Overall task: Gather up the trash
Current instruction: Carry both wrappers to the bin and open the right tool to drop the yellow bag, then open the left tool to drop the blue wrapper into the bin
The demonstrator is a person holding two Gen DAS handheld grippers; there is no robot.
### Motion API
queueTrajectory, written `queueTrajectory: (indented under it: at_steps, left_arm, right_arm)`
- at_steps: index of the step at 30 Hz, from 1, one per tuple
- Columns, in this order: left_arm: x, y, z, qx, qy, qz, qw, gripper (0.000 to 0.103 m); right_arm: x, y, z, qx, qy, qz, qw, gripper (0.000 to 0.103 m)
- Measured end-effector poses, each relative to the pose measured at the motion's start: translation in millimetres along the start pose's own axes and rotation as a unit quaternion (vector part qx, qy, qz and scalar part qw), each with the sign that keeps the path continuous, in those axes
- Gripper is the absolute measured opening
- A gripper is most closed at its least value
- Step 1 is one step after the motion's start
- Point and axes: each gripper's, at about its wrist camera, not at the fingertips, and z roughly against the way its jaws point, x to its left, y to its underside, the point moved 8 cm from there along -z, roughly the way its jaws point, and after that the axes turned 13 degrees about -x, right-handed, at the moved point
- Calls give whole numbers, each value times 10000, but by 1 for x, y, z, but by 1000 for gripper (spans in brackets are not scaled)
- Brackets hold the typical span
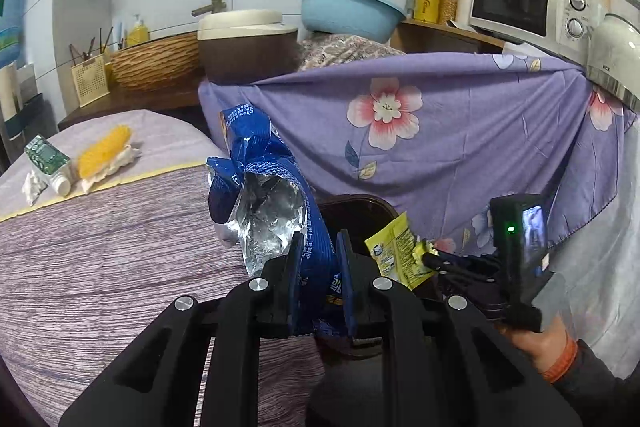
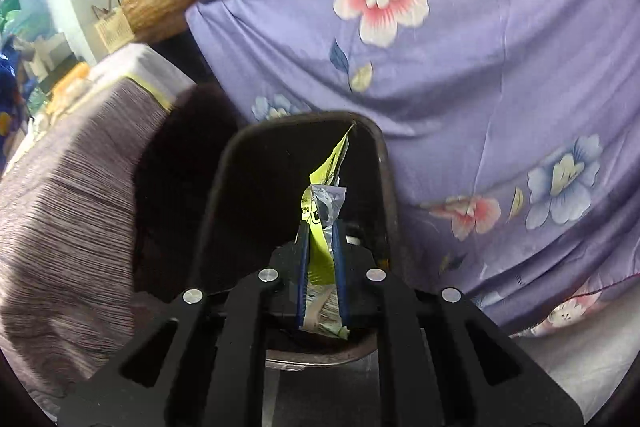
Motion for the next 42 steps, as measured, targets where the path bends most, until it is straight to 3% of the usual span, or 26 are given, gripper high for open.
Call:
queueTrajectory:
  at_steps: [9,12,14,26,36,42]
  left_arm:
    - [-28,20,-27,330,267,-151,9990,18]
    - [-37,27,-36,444,342,-248,9981,18]
    - [-42,32,-43,538,409,-268,9974,18]
    - [-68,70,-91,1122,639,-394,9909,18]
    - [-71,102,-124,1531,551,-477,9855,18]
    - [-75,111,-130,1628,552,-604,9833,21]
  right_arm:
    - [-12,30,-45,424,183,-103,9989,14]
    - [-13,32,-46,471,203,-126,9986,30]
    - [-14,29,-41,391,209,-208,9988,52]
    - [-36,7,20,-162,519,-376,9978,58]
    - [-64,-9,56,-447,820,-501,9944,59]
    - [-72,-22,69,-595,930,-601,9921,66]
